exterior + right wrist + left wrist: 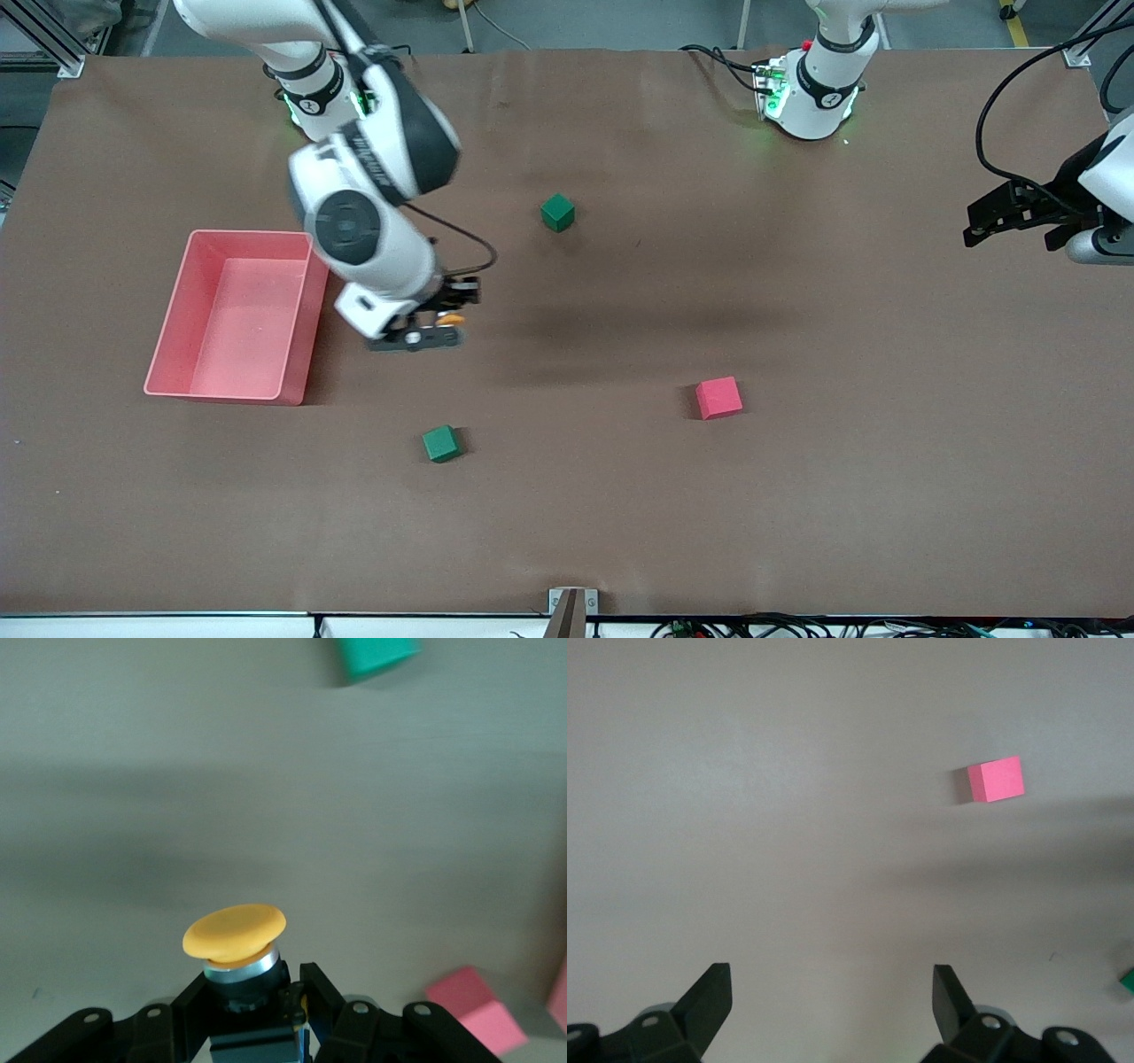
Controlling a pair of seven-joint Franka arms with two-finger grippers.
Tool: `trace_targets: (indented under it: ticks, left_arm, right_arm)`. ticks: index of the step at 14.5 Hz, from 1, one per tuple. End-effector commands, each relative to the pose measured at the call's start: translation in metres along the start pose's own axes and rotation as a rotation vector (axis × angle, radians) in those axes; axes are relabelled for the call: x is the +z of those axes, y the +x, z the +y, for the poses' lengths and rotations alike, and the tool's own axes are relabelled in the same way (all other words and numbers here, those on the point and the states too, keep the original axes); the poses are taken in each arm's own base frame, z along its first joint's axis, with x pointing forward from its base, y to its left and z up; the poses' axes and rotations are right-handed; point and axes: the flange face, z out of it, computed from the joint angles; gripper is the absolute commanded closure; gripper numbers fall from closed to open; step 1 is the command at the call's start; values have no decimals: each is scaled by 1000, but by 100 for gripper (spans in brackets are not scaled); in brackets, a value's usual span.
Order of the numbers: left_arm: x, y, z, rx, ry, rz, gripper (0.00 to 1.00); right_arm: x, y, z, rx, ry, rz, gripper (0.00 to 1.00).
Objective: Place and upright button with both arms
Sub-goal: 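Carry the button with the right gripper to the table middle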
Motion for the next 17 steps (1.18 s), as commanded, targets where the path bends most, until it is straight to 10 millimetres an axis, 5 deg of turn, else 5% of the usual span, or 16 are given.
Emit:
trace_targets:
  ticks: [1,4,8,16,17]
  left_arm:
    - [1,3,-1,-4,15,0,0]
    - [4,4,-2,-8,15,-1,0]
    - [7,6,-2,-8,14,-6,0]
    - [9,7,-3,-8,14,-10,0]
    - [12,8,-3,-8,14,-15,0]
  right_arm:
    - [35,11,-56,-57,0,7,98]
    - [85,2,-115,-28,32,90,98]
    - [129,-3,-152,-73,62,158,98]
    - [195,-7,-173,3,82,188,96]
    - [199,-6,-173,5,82,189,90]
